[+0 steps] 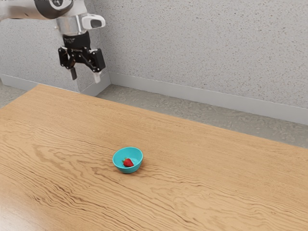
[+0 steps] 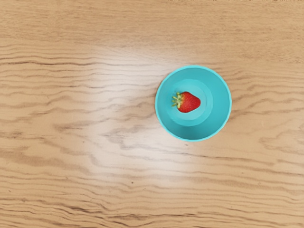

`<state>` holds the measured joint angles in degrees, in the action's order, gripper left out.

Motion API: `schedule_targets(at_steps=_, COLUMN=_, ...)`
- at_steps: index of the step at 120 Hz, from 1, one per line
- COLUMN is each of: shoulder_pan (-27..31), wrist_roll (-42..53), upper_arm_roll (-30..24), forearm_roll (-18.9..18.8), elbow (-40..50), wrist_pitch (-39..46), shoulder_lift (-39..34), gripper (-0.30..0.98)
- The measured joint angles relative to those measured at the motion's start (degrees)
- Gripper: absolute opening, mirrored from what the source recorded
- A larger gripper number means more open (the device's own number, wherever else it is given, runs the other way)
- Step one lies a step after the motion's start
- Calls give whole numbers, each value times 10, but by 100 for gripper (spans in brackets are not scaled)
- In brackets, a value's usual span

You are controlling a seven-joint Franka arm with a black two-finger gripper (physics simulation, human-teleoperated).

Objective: Take strawberry from the bowl

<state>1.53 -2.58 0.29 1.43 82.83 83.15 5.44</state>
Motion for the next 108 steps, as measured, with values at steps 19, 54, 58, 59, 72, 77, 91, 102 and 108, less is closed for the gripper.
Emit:
schedule_targets(at_steps=19, shoulder_pan=-1, wrist_roll=-8, upper_arm_roll=1, forearm_roll=1, elbow=-1, wrist_pitch=33, shoulder_lift=53, gripper=69)
schedule_targets(at_steps=54, shoulder_pan=-196, wrist_roll=-186, upper_arm_roll=181, forearm_roll=126, elbow=144, wrist_pitch=134, shoulder_lift=36, gripper=69)
schedule_targets(at_steps=58, shoulder_pan=-198, wrist_roll=-214, upper_arm_roll=175, forearm_roll=136, elbow=188, wrist_pitch=160, shoulder_lift=19, gripper=69)
schedule_targets(at_steps=59, shoulder_pan=-199, wrist_roll=-221, upper_arm_roll=173, forearm_roll=138, elbow=195, wrist_pitch=166, shoulder_lift=16, gripper=69)
schedule_targets(at_steps=72, shoulder_pan=-206, wrist_roll=-317, upper_arm_roll=158, forearm_roll=164, elbow=233, wrist_pitch=240, shoulder_lift=13, gripper=69)
schedule_targets(at_steps=77, shoulder_pan=-206, wrist_roll=-349, upper_arm_roll=157, forearm_roll=171, elbow=236, wrist_pitch=272, shoulder_lift=22, gripper=69)
schedule_targets(at_steps=91, shoulder_pan=-203, wrist_roll=-426, upper_arm_roll=160, forearm_roll=175, elbow=239, wrist_pitch=310, shoulder_lift=44, gripper=67)
schedule_targets(at_steps=102, shoulder_pan=-202, wrist_roll=-477, upper_arm_roll=160, forearm_roll=153, elbow=242, wrist_pitch=326, shoulder_lift=62, gripper=61)
schedule_targets(at_steps=108, shoulder_pan=-203, wrist_roll=-501, upper_arm_roll=159, forearm_roll=141, elbow=253, wrist_pitch=332, shoulder_lift=66, gripper=57)
